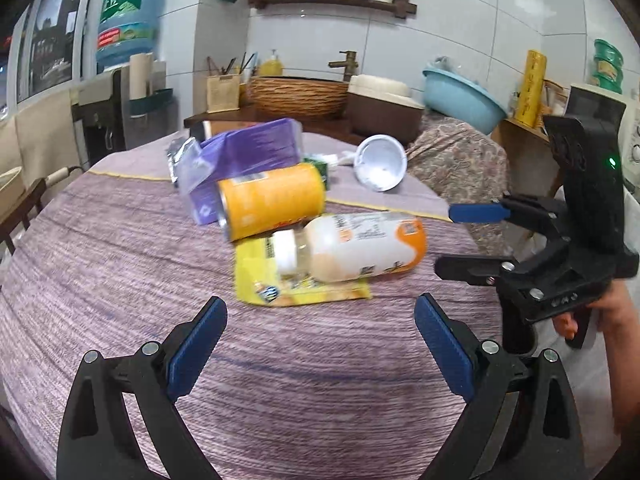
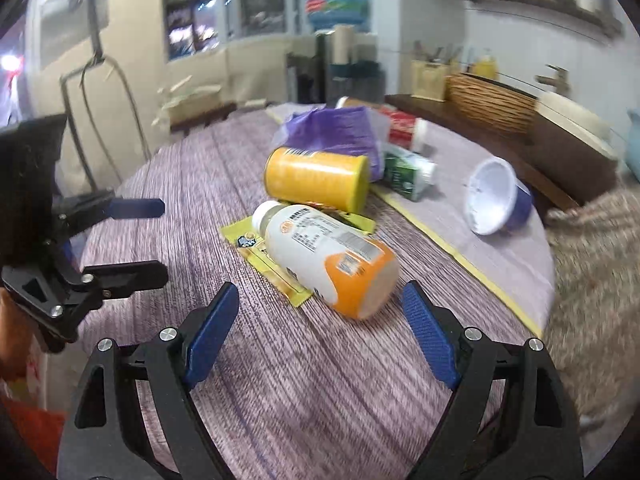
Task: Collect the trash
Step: 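Return to the table and grasp the white drink bottle with the right tool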
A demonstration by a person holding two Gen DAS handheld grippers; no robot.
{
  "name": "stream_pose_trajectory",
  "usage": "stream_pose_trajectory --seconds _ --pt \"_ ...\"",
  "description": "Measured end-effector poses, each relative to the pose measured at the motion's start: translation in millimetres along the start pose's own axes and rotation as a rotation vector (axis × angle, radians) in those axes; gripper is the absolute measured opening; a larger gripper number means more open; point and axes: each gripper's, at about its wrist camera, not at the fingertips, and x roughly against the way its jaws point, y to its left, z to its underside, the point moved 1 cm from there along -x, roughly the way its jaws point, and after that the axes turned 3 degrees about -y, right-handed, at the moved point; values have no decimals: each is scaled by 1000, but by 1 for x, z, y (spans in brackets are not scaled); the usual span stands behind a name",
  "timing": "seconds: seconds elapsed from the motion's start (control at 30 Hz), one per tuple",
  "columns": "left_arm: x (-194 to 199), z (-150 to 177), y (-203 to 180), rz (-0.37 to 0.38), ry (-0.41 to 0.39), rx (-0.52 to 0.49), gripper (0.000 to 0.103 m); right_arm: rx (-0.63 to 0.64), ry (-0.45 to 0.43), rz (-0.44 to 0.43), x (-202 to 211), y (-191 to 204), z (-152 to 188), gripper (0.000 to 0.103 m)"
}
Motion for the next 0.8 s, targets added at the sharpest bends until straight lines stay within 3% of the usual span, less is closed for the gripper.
stream_pose_trajectory --seconds 0.23,0.43,0.47,0.67,0.8 --pt "-3 9 19 -7 27 4 94 288 181 14 -58 18 -27 83" --pt "-4 11 30 3 35 41 94 477 348 -27 -102 28 -33 81" --pt "-4 10 32 -1 37 34 94 496 359 -24 -106 29 -33 75" --pt "-11 7 47 1 50 49 94 588 431 -9 -123 34 -27 67" --pt "-18 2 50 -2 56 34 94 542 419 -18 -125 31 -34 62"
